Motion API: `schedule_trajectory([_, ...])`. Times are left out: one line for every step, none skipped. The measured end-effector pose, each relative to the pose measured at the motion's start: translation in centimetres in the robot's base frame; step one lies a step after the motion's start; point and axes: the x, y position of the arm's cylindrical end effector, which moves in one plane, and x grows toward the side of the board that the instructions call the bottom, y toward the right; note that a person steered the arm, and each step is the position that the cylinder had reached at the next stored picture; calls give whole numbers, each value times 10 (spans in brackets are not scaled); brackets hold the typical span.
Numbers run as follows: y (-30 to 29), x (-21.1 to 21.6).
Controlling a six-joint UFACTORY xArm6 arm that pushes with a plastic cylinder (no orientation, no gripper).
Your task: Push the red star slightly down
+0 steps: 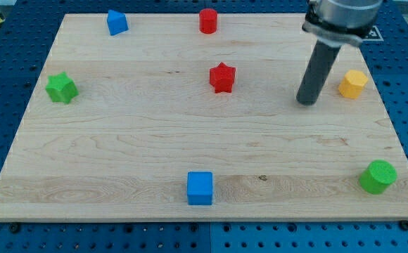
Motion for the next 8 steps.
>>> schedule_trajectory([-15,-50])
schedule_trajectory([-40,-69])
schedule_trajectory([-59,-69])
schedule_trajectory([-91,-69])
schedule_trajectory([-122,-63])
schedule_trajectory([-131,-37])
schedule_trajectory([-132,-15])
schedule_trajectory([-154,-13])
